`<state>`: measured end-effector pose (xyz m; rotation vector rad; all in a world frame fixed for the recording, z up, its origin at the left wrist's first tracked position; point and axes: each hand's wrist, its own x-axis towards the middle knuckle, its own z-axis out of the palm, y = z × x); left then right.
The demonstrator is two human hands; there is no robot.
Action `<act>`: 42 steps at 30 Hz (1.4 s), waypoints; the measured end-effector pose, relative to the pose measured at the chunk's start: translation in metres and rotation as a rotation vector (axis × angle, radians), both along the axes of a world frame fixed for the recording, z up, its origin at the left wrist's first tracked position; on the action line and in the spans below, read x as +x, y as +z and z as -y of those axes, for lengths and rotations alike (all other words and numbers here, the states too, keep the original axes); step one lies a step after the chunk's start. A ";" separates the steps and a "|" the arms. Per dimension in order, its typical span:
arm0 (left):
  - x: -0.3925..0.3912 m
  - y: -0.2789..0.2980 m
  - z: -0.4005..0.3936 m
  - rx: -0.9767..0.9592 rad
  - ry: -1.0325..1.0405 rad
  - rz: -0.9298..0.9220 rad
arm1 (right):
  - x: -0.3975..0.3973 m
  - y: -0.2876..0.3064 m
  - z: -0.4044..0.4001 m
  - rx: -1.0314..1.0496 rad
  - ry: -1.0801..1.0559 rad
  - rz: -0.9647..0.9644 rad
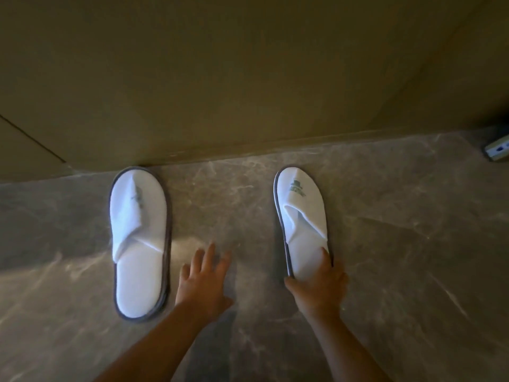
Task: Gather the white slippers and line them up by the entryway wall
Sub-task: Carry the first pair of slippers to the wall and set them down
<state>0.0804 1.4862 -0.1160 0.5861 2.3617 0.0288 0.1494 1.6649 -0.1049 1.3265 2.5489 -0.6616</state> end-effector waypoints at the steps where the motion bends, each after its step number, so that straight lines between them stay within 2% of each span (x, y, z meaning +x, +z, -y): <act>1: 0.004 -0.004 -0.002 -0.023 0.030 0.026 | 0.002 -0.004 -0.003 -0.008 0.010 0.004; 3: 0.013 -0.010 -0.005 -0.056 0.086 0.057 | 0.004 -0.008 -0.011 -0.017 0.030 -0.016; 9: 0.023 -0.020 -0.010 -0.108 0.125 0.004 | -0.006 -0.020 -0.035 -0.028 0.135 -0.066; 26: 0.022 -0.022 -0.010 -0.107 0.131 -0.003 | -0.018 -0.030 -0.047 -0.031 0.193 -0.031; 32: 0.019 -0.016 -0.009 -0.067 0.124 -0.015 | -0.016 -0.018 -0.043 0.044 0.285 -0.020; 37: -0.005 0.030 -0.006 0.071 0.122 -0.044 | -0.023 0.025 -0.011 -0.015 0.298 -0.244; 42: -0.023 0.145 0.030 0.283 0.230 -0.028 | -0.029 0.136 0.046 -0.136 0.440 -0.361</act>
